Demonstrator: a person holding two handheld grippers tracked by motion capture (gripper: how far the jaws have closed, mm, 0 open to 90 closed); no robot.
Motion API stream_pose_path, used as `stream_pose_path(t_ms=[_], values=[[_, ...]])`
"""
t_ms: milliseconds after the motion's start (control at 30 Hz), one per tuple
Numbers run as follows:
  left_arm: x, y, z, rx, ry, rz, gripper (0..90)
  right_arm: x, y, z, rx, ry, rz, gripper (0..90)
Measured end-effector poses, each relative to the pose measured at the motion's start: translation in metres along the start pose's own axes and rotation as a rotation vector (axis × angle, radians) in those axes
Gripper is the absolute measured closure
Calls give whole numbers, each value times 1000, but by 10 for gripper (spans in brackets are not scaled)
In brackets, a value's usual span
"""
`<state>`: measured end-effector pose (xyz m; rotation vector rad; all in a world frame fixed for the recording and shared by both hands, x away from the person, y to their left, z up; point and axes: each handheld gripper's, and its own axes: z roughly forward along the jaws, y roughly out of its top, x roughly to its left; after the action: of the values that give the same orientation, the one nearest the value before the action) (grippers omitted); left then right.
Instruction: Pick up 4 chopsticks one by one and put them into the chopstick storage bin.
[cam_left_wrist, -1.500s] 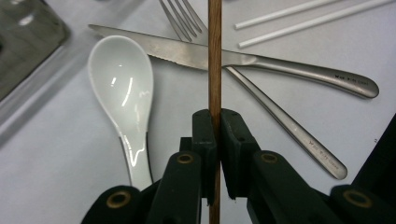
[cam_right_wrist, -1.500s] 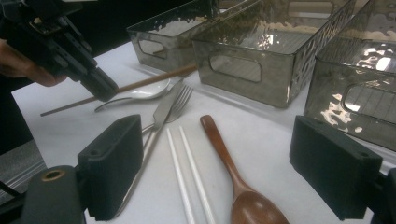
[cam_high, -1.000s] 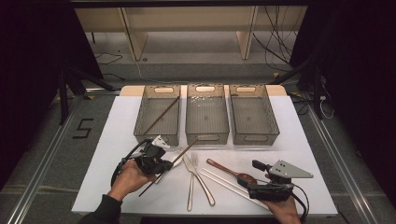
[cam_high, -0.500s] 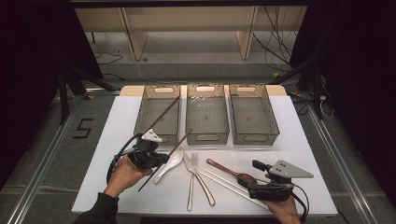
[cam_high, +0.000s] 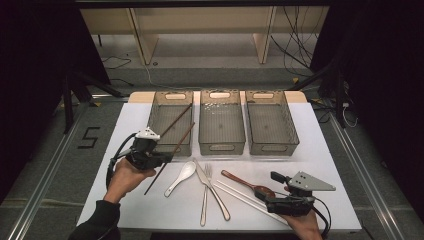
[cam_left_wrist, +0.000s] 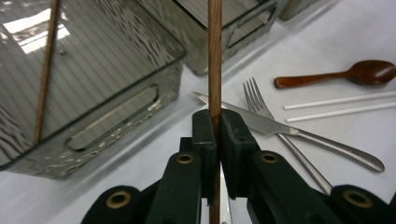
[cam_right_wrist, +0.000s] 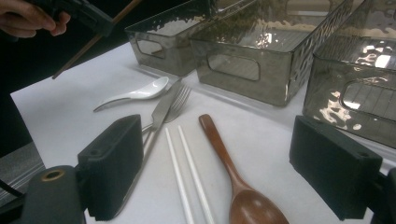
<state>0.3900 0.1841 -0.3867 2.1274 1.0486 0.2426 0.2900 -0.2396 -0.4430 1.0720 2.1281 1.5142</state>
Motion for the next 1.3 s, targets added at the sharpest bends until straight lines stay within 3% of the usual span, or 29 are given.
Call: stream_pose_path(t_ms=[333,600,1100,1300], values=[[20,19,-6,-63,26,-31,845,-1,0,0,-1,-2,1,184],[30,44,-16,-130,64,-23,845,-1,0,0,-3,-2,2,184],[51,78,-9,-159,128,-12,845,-1,0,0,-3,0,2,184],[62,86,-1,-164,149,-29,845,-1,0,0,-3,3,1,184]])
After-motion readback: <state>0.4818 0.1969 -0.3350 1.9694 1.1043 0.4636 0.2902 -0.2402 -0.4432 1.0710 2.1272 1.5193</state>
